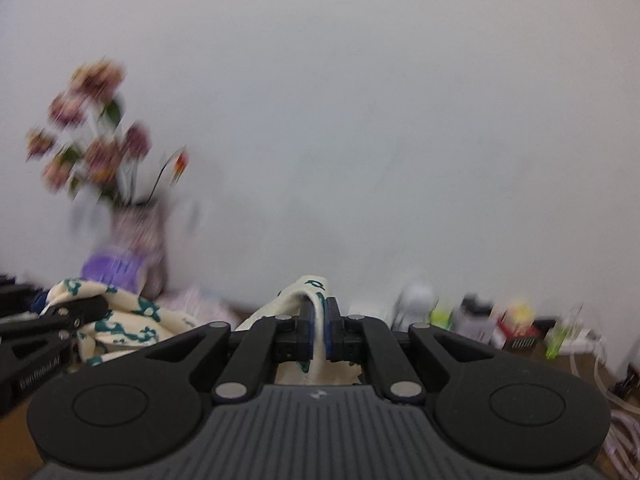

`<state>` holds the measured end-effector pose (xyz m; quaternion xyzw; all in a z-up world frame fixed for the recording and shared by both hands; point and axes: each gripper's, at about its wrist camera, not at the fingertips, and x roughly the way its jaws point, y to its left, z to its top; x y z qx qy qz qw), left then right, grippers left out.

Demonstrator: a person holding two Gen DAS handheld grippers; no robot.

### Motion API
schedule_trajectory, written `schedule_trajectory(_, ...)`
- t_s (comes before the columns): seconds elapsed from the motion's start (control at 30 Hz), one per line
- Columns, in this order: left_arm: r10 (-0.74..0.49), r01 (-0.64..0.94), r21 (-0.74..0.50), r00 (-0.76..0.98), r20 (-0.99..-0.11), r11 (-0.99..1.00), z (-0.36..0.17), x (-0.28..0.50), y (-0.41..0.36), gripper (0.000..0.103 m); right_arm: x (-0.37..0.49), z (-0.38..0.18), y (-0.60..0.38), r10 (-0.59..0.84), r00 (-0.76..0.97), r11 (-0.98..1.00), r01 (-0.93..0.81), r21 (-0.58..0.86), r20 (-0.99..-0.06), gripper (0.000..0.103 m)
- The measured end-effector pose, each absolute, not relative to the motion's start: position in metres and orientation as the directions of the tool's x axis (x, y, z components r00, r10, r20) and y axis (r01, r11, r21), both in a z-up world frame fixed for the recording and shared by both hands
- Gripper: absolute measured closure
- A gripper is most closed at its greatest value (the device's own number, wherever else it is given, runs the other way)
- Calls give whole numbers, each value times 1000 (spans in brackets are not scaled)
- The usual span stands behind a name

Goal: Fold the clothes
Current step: 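Lift the dress with both grippers and pull it off the pile, then lay the dress flat on the table and open both grippers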

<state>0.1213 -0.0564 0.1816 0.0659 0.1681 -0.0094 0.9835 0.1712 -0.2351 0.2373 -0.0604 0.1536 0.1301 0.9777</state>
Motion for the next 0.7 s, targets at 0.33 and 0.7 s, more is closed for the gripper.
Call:
schedule_trajectory(0.33,-71,122,115,925,-372,986,84,25,-41,91,94,112,-267,399,790,906,-419,65,-465,99)
schedule_trajectory(0.7,-62,104,61,876,-478,993,28,-10,-14,91,45,48,-277,427,739,898,-413,149,-521,99)
